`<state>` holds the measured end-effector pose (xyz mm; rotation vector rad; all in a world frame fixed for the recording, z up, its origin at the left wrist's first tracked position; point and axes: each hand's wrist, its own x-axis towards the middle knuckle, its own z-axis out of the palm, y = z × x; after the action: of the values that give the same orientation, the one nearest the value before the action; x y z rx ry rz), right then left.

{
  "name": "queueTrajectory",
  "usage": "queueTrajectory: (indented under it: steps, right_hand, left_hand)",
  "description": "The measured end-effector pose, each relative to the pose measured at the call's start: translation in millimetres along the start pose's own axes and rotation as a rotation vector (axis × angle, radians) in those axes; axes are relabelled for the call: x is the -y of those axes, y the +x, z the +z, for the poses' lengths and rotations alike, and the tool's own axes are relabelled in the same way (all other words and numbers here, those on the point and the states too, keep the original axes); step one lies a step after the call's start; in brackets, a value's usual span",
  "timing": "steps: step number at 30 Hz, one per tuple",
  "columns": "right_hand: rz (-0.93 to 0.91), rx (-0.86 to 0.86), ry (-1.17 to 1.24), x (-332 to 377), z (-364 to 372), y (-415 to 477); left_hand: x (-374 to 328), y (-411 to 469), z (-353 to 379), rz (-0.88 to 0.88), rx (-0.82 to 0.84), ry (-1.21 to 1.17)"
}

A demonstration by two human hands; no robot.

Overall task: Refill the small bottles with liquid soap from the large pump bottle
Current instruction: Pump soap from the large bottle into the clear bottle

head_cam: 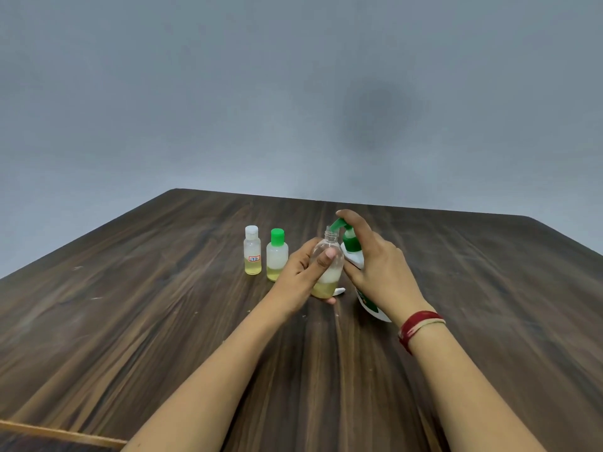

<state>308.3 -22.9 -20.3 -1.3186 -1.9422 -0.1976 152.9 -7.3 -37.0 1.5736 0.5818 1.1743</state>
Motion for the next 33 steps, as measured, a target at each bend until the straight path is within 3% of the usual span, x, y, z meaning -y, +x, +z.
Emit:
queueTrajectory:
  steps: [11, 33]
  right_hand:
    - [0.019, -0.074, -0.003, -1.8, 3.3, 0.1]
    - [0.019, -0.049, 0.008, -0.8, 2.4, 0.0]
  left_hand:
    - [0.1, -0.9, 2.1, -0.011, 0.011, -0.011]
    - [1.3, -0.1, 1.0, 0.000, 0.017, -0.003]
